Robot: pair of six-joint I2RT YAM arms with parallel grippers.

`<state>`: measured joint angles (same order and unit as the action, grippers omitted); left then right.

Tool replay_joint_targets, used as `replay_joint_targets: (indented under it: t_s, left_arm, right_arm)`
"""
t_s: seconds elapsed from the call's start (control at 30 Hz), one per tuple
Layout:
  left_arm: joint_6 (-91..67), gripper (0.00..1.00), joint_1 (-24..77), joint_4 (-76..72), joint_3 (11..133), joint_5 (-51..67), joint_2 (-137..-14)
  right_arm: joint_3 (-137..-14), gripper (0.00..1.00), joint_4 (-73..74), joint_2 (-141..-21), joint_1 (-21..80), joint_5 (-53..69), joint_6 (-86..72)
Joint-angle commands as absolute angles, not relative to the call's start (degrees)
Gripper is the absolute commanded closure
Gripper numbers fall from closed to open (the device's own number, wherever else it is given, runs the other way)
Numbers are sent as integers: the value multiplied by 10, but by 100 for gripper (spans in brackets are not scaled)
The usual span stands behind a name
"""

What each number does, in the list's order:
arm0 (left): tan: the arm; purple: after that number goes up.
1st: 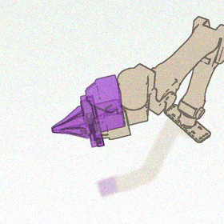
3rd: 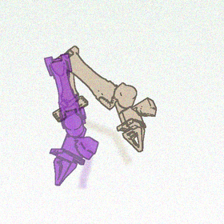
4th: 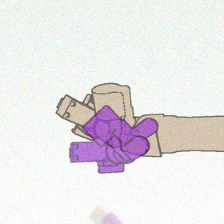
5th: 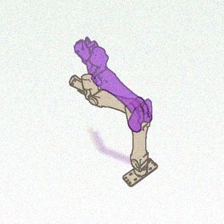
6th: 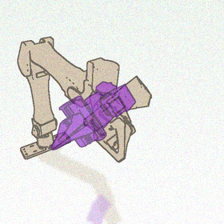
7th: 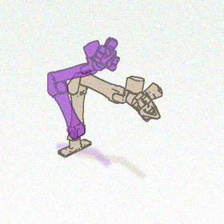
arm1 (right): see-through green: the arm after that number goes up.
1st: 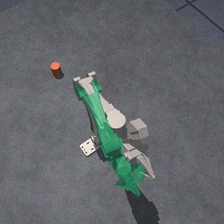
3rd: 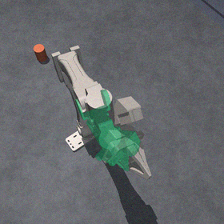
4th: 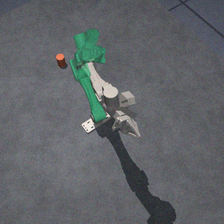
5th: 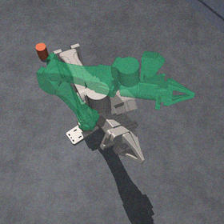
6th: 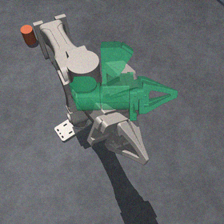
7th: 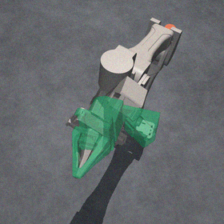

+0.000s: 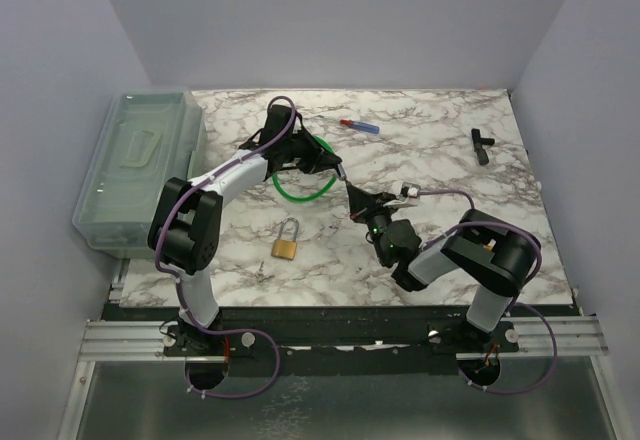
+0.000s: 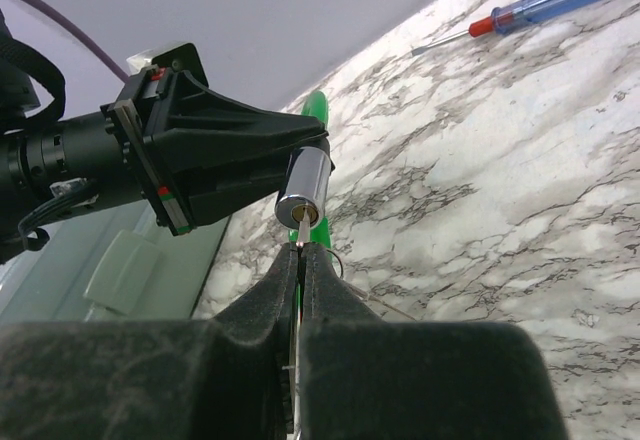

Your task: Unlock with the key

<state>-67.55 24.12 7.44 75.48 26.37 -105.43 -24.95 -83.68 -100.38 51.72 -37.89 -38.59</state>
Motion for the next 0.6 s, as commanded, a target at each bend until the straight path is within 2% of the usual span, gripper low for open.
replay_joint_targets:
  t_s: [0.0,0.23,0.4,0.57]
  left_arm:
    - [-682,100,253,77,743,337,-1039]
    - [-683,100,252,67,745,357,-1039]
    - [-684,100,252,60,746,371,-1042]
    - [-703,100,252,43,738,386,-1047]
  right_arm:
    - [-227,100,-971,-1027,502,-370,-321]
    - [-227,100,-943,-1032,484,-337,-334]
    - [-221,100,-1009,-1046,483,-313,-284]
    - [-225,100,-1015,-1044,481,-317,-315]
